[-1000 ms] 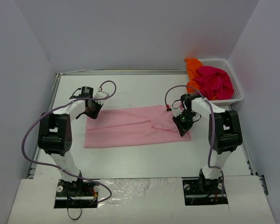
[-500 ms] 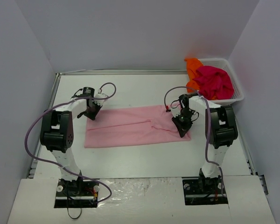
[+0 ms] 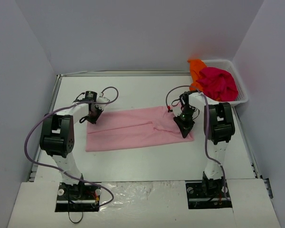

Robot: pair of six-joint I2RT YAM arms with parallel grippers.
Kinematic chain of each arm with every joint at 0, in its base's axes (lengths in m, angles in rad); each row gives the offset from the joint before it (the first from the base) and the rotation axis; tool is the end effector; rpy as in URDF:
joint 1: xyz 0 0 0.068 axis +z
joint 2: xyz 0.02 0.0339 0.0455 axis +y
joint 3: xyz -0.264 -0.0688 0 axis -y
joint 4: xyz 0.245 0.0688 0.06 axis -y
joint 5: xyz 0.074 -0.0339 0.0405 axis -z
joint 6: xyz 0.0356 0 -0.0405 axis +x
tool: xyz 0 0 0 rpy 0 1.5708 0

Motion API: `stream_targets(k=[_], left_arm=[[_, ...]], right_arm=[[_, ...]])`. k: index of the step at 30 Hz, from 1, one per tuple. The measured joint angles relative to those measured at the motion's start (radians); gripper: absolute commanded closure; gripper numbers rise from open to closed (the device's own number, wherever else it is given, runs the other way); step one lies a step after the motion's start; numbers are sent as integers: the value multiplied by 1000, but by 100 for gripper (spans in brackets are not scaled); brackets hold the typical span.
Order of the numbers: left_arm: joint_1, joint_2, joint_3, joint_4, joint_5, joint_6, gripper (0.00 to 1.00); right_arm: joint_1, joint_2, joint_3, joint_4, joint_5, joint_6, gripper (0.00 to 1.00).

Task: Fold and stack the t-shirts
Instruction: Rotate the tshirt 90 degrees

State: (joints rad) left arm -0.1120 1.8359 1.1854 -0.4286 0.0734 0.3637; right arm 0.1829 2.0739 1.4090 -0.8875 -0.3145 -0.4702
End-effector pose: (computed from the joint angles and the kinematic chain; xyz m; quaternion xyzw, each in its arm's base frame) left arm 0.3695 -0.0442 0.1711 0.2371 0.9399 -0.0048 0.2458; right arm 0.3708 0.0798 0.1330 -0.3182 0.9350 0.1537 0.0314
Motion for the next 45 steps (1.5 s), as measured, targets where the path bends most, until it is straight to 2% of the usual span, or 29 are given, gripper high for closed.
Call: stream_targets(k=[10,23,29,34,45], left_arm=[[-2,-23,-37,3,-41,11,98],[-26,-105,-138,-105,-119,29,98],[-61,-112,-153,-175,-157,41,98],[-97,-112,-153,-253,-152,48,98],[-183,-112,-168,-386,-124,31,98]], right_arm=[[0,111,203,-27,20,5,100],[5,408,765,-94,-5,33,100],[29,537,1017,-71,-4,32,100],[63,583,1103,-8,24,6,100],[129,599,1102,237,111,-1,100]])
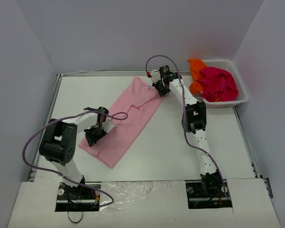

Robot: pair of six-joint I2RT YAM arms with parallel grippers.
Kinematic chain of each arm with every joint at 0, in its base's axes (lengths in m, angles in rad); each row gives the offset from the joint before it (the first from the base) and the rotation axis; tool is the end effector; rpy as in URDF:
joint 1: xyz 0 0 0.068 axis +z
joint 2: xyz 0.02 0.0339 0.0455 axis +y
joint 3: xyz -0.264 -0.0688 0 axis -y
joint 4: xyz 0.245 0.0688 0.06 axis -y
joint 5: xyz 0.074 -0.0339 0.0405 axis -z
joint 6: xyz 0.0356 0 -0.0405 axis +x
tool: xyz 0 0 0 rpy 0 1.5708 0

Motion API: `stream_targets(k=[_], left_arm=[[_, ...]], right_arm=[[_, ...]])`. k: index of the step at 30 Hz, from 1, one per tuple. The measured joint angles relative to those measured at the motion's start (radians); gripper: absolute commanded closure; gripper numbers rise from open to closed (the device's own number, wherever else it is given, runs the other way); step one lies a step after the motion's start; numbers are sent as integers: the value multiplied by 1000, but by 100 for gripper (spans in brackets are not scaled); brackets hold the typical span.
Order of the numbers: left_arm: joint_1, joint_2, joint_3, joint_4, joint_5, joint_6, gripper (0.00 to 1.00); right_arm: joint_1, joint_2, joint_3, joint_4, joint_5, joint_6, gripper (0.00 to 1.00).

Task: Fold and stack the t-shirts
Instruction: Rotate the tshirt 90 degrees

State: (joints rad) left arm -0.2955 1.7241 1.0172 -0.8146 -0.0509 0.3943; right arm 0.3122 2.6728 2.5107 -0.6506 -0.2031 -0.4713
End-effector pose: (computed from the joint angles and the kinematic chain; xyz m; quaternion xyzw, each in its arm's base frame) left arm 0.2789 -0.0830 0.1515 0.3373 0.9407 0.0266 0.0233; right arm 0.5515 0.1855 0.1734 -0.3875 0.8399 0.0646 0.3744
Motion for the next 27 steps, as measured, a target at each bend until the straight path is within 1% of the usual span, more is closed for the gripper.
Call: stream_targets(k=[2,7,11,15,18,22,25,27], left_arm=[[-13,0,-1,-11,3,-6,98],[-87,0,-8,-33,5,-13,98],[-101,-22,-8,-38,28,-15,98],[-100,-120,24,-45,41,-15,98],[-91,-210,101,-50,51,-11,98],[-47,-297,224,-53,58,-2,98],[40,-347,264,-61,80,15,98],[117,-372,272,-72,97,26,98]], right_arm=[[3,2,-2,27,3,1,100],[3,4,-9,72,13,4,100],[3,1,-26,104,17,18,100],[3,-37,-99,151,17,31,100],[3,-50,-116,154,23,37,100],[3,-60,-138,164,24,45,100],[6,-69,-160,175,24,48,100],[9,-72,-166,178,24,49,100]])
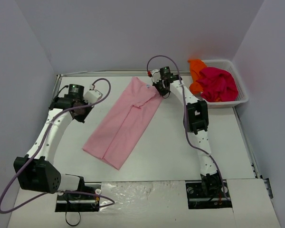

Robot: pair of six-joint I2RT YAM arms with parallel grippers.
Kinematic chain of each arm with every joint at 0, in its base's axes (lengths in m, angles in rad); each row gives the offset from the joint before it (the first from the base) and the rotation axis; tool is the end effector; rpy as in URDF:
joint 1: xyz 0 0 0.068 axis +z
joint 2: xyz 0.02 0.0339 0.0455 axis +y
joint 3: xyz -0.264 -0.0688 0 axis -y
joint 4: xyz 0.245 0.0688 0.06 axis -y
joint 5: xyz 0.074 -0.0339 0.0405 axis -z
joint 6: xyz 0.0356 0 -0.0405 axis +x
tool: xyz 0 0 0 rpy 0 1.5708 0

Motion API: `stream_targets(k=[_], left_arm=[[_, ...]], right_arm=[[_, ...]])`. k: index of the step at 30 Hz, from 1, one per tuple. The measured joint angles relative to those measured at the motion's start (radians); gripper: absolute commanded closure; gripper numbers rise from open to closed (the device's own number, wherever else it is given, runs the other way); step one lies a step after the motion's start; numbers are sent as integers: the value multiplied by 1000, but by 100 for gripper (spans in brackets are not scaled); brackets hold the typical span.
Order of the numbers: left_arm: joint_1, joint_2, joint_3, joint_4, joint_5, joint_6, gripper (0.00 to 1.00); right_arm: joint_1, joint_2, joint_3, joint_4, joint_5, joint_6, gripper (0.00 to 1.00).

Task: Fold and stack the t-shirts
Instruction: Rotate the tshirt 90 degrees

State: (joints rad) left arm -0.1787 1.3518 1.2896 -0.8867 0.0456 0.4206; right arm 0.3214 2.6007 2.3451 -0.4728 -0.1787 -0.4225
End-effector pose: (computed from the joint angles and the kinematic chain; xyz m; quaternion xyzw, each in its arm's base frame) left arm 0.2701 -0.0504 0.3268 0.2876 0.9073 0.0154 0.3063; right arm 0.5482 0.1892 0.1730 -0.3643 0.8335 0.0608 0.4108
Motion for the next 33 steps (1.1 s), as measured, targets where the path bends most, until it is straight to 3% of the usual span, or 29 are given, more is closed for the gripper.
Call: stream_targets(k=[6,13,17,25,33], left_arm=[[210,-60,-2,-9,33,27,98],[332,-133,-76,15,37,36,98],[379,-140,-113,33,36,36,98],[426,-140,-117,53,-14,28,98],[438,-145,-118,63,-51,-29,98]], right_arm=[[1,-2,-5,6,0,3,100],[1,58,93,4,6,2,100],[1,105,156,51,24,2,94],[1,165,195,222,87,-42,94],[14,199,117,555,214,-115,94]])
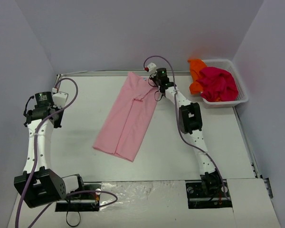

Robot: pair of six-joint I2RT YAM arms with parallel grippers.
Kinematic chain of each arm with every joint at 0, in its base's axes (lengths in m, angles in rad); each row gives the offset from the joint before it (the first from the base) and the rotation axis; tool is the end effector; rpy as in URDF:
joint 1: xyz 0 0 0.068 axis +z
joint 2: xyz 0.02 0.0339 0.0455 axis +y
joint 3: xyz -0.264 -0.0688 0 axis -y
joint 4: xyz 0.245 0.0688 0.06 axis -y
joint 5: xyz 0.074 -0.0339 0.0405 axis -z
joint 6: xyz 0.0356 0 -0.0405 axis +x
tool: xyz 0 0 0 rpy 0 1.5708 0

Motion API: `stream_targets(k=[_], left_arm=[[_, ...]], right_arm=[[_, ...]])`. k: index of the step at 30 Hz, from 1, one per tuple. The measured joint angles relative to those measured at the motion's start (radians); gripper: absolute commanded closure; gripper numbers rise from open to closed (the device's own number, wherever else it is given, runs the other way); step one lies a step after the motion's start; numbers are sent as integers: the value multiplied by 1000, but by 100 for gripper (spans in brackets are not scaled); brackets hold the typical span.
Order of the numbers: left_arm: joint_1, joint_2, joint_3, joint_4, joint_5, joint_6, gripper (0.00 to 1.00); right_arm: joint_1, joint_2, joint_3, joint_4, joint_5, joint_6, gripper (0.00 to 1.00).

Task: Fold and stack the t-shirts
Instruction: Rotate the tshirt 90 degrees

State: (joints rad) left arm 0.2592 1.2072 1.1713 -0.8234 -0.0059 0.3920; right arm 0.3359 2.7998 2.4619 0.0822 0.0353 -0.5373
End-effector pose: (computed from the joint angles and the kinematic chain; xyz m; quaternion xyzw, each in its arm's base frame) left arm 0.2364 0.0629 0.3284 0.0612 0.9354 0.1140 0.3291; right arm 0.5912 0.2051 0.1497 -0.3249 0.7217 -0.0753 0.6066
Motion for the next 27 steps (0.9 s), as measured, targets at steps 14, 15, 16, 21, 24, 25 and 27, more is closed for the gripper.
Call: stream_targets(k=[14,15,16,21,24,25,27], left_arm=[[0,-127,-67,81,-9,-77,98],[0,-145,-77,87,-4,-83,98],[0,-155,-84,91,3,-87,98],[0,-190,-124,108,41,-106,98],[0,-190,-136,110,59,-109,98],[0,-190,-137,109,64,-109,98],[0,-192,-137,111,74,-109,98]], right_arm=[[191,-446,-484,268,195,-70,100],[204,-532,-523,252,192,-67,100],[211,-585,-539,241,188,-65,100],[206,-864,-623,97,97,-10,100],[182,-966,-665,-52,-13,32,100],[171,-980,-669,-116,-63,40,100],[158,-986,-671,-248,-152,47,100]])
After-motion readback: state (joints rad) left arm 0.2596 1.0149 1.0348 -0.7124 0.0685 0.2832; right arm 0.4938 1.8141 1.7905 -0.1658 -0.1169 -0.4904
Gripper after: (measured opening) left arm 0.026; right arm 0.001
